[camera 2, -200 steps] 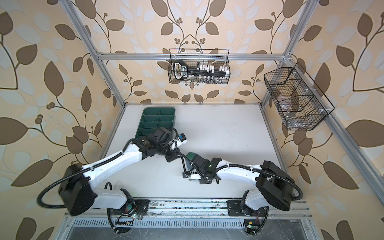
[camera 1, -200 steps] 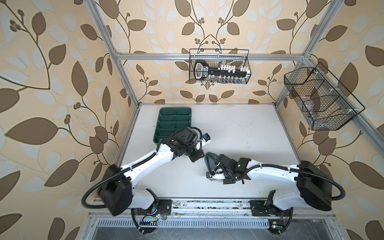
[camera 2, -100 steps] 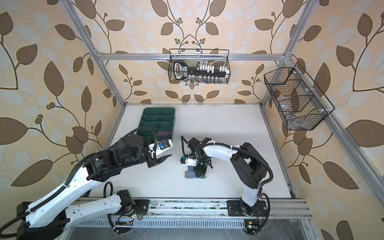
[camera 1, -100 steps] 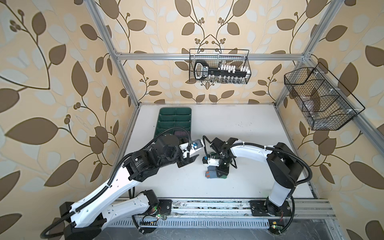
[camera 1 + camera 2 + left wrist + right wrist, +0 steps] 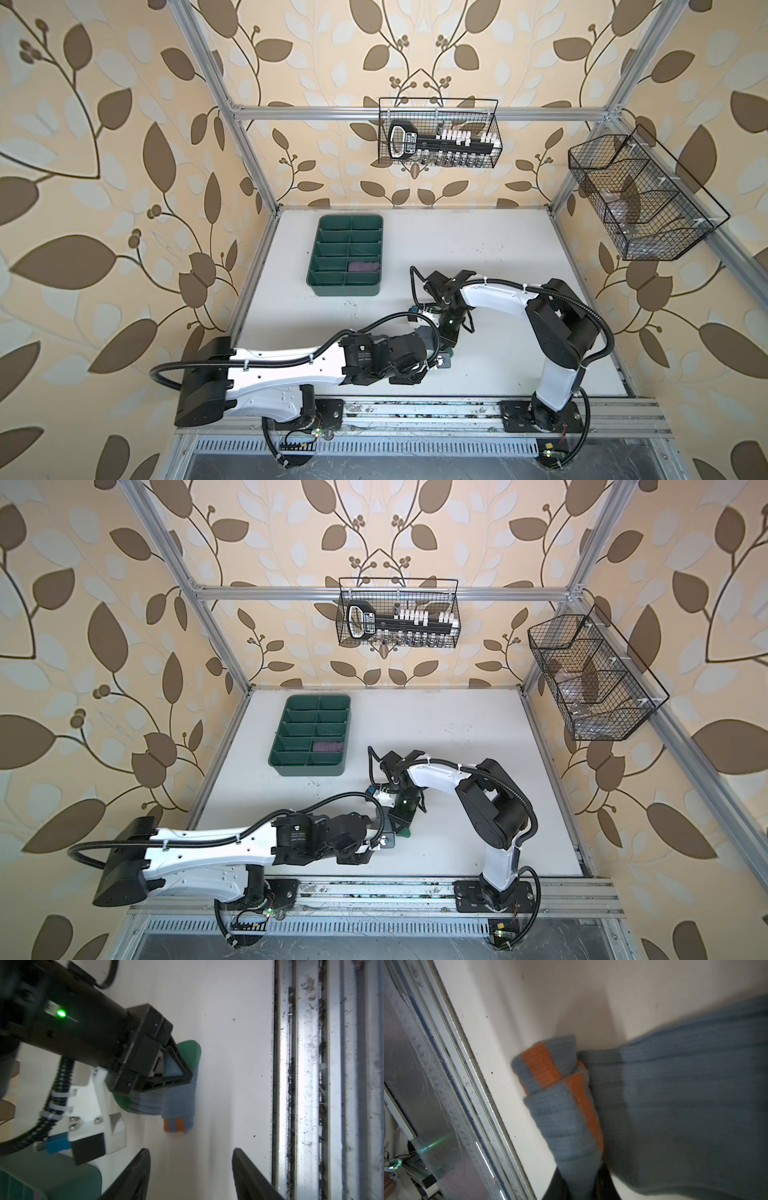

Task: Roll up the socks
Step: 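Open the left gripper and lift it away while right gripper holds the roll, then lower the left gripper and pinch the roll beside the right gripper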

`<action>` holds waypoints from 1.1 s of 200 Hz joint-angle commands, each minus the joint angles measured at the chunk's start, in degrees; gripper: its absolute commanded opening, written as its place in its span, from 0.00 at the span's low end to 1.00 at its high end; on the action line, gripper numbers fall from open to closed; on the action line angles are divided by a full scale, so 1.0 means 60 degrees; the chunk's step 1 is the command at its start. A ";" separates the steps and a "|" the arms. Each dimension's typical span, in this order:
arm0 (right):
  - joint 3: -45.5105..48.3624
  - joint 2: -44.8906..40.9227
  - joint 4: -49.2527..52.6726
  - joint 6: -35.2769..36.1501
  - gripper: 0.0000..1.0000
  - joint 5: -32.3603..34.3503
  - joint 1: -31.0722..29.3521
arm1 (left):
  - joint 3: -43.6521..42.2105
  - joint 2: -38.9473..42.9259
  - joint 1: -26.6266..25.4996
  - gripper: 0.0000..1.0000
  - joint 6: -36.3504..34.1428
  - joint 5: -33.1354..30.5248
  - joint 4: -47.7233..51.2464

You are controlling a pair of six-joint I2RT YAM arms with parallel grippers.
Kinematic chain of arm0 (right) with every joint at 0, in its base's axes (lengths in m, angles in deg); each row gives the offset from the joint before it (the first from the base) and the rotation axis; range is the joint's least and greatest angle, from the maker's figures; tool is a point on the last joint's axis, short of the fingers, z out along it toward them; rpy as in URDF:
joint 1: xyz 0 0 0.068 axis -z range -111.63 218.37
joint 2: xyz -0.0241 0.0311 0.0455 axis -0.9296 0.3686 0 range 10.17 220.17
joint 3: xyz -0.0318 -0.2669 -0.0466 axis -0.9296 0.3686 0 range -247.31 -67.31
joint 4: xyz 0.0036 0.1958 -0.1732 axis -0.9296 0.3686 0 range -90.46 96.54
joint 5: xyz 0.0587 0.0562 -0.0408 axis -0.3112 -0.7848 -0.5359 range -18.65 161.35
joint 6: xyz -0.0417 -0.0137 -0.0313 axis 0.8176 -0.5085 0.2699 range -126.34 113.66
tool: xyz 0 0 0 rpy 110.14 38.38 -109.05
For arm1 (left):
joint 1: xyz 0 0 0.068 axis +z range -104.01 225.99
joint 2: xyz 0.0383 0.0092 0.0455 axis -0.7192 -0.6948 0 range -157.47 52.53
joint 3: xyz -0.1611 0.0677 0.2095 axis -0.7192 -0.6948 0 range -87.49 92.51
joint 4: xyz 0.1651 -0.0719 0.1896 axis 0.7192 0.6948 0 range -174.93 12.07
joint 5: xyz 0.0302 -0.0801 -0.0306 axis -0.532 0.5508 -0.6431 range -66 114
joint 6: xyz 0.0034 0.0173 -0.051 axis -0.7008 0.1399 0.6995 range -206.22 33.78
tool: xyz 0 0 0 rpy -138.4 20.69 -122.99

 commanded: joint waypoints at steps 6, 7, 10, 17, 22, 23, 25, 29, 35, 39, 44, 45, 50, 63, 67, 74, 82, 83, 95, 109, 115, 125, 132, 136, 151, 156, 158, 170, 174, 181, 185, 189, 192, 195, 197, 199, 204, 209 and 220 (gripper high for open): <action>0.0396 0.0295 -0.0222 0.0010 0.13 0.0316 0.0094 | -0.0161 -0.0677 -0.0005 0.64 0.0842 -0.0342 -0.1942; 0.0406 0.0289 -0.0237 0.0012 0.13 0.0312 0.0091 | -0.0177 -0.0699 -0.0004 0.64 0.0840 -0.0340 -0.1973; 0.0428 0.0246 -0.0262 0.0006 0.13 0.0297 0.0093 | -0.0203 -0.0780 -0.0004 0.64 0.0813 -0.0309 -0.2075; 0.0519 0.0188 -0.0319 0.0014 0.13 0.0312 0.0087 | -0.0271 -0.0949 0.0007 0.65 0.0806 -0.0302 -0.2322; 0.0563 0.0144 -0.0338 0.0031 0.13 0.0320 0.0078 | -0.0330 -0.1070 0.0021 0.65 0.0816 -0.0367 -0.2509; 0.0563 0.0133 -0.0332 0.0030 0.13 0.0321 0.0068 | -0.0342 -0.1101 0.0023 0.65 0.0813 -0.0382 -0.2527; 0.0574 0.0106 -0.0339 0.0025 0.13 0.0347 0.0068 | -0.0359 -0.1149 0.0032 0.65 0.0821 -0.0411 -0.2611; 0.0619 0.0084 -0.0366 0.0028 0.13 0.0364 0.0058 | -0.0394 -0.1242 0.0052 0.65 0.0824 -0.0451 -0.2714; 0.0672 0.0027 -0.0406 0.0006 0.14 0.0367 0.0044 | -0.0392 -0.1409 0.0089 0.65 0.0812 -0.0459 -0.2823; 0.0698 0.0012 -0.0434 0.0012 0.14 0.0369 0.0019 | -0.0399 -0.1512 0.0119 0.66 0.0836 -0.0466 -0.2883; 0.0732 -0.0001 -0.0429 0.0014 0.14 0.0333 0.0010 | -0.0399 -0.1645 0.0154 0.65 0.0864 -0.0490 -0.2959; 0.0728 0.0001 -0.0436 0.0014 0.14 0.0328 0.0012 | -0.0392 -0.1666 0.0163 0.65 0.0866 -0.0480 -0.2965; 0.0734 -0.0005 -0.0429 0.0027 0.14 0.0320 -0.0023 | -0.0385 -0.1741 0.0191 0.65 0.0871 -0.0453 -0.3031; 0.0722 -0.0024 -0.0362 0.0042 0.14 0.0322 -0.0080 | -0.0425 -0.2179 0.0270 0.65 0.0791 -0.0335 -0.3258; 0.0711 -0.0051 -0.0351 0.0032 0.14 0.0326 -0.0082 | -0.0420 -0.2267 0.0305 0.65 0.0781 -0.0355 -0.3303; 0.0724 -0.0089 -0.0354 0.0029 0.14 0.0324 -0.0087 | -0.0375 -0.2415 0.0391 0.65 0.0740 -0.0252 -0.3296; 0.0770 -0.0152 -0.0355 0.0033 0.14 0.0308 -0.0088 | -0.0315 -0.2590 0.0483 0.65 0.0720 -0.0232 -0.3332; 0.0776 -0.0162 -0.0363 0.0031 0.14 0.0315 -0.0088 | -0.0313 -0.2600 0.0496 0.65 0.0721 -0.0233 -0.3342; 0.0848 -0.0284 -0.0385 0.0065 0.15 0.0200 -0.0089 | -0.0255 -0.2823 0.0691 0.65 0.0693 -0.0189 -0.3400; 0.0884 -0.0389 -0.0385 0.0088 0.15 0.0125 -0.0109 | -0.0203 -0.3050 0.0967 0.64 0.0662 -0.0158 -0.3483; 0.0885 -0.0403 -0.0385 0.0113 0.15 0.0058 -0.0104 | -0.0154 -0.3131 0.1098 0.63 0.0671 -0.0089 -0.3458; 0.0842 -0.0392 -0.0338 0.0151 0.15 -0.0077 -0.0104 | -0.0048 -0.3315 0.1283 0.60 0.0692 0.0025 -0.3364; 0.0827 -0.0378 -0.0290 0.0218 0.15 -0.0227 -0.0110 | 0.0028 -0.3445 0.1360 0.57 0.0656 0.0125 -0.3289; 0.0819 -0.0384 -0.0276 0.0260 0.15 -0.0319 -0.0107 | 0.0063 -0.3532 0.1385 0.55 0.0648 0.0120 -0.3279; 0.0838 -0.0436 -0.0275 0.0313 0.15 -0.0568 -0.0093 | 0.0343 -0.3900 0.1512 0.45 0.0653 0.0373 -0.2974; 0.0841 -0.0453 -0.0278 0.0345 0.15 -0.0654 -0.0089 | 0.0440 -0.4028 0.1532 0.40 0.0697 0.0369 -0.2883; 0.0834 -0.0451 -0.0259 0.0349 0.15 -0.0680 -0.0085 | 0.0477 -0.4089 0.1537 0.38 0.0715 0.0377 -0.2854; 0.0840 -0.0528 -0.0247 0.0366 0.15 -0.0754 -0.0061 | 0.0589 -0.4355 0.1591 0.30 0.0754 0.0453 -0.2788; 0.0851 -0.0571 -0.0253 0.0360 0.15 -0.0783 -0.0046 | 0.0608 -0.4422 0.1599 0.29 0.0788 0.0395 -0.2796; 0.0884 -0.0656 -0.0288 0.0351 0.16 -0.0806 -0.0016 | 0.0633 -0.4519 0.1607 0.25 0.0885 0.0291 -0.2787; 0.0912 -0.0700 -0.0317 0.0338 0.16 -0.0825 -0.0001 | 0.0652 -0.4549 0.1616 0.22 0.0912 0.0277 -0.2770; 0.0940 -0.0745 -0.0337 0.0336 0.16 -0.0872 0.0027 | 0.0655 -0.4569 0.1628 0.18 0.0950 0.0277 -0.2752; 0.0965 -0.0795 -0.0328 0.0343 0.16 -0.0911 0.0030 | 0.0668 -0.4591 0.1635 0.16 0.0960 0.0287 -0.2738; 0.0972 -0.0832 -0.0326 0.0350 0.16 -0.0940 0.0042 | 0.0668 -0.4592 0.1643 0.14 0.0969 0.0279 -0.2736; 0.0983 -0.0861 -0.0326 0.0351 0.16 -0.0949 0.0050 | 0.0663 -0.4589 0.1649 0.13 0.0970 0.0263 -0.2744; 0.0986 -0.0890 -0.0326 0.0362 0.17 -0.0941 0.0056 | 0.0668 -0.4595 0.1639 0.11 0.0974 0.0274 -0.2738; 0.1010 -0.0965 -0.0351 0.0365 0.17 -0.0927 0.0086 | 0.0656 -0.4589 0.1638 0.08 0.0970 0.0299 -0.2729; 0.1030 -0.1076 -0.0389 0.0337 0.18 -0.0864 0.0101 | 0.0663 -0.4602 0.1652 0.05 0.0984 0.0285 -0.2702; 0.1098 -0.1319 -0.0511 0.0244 0.21 -0.0739 0.0213 | 0.0713 -0.4598 0.1692 0.00 0.1049 0.0350 -0.2600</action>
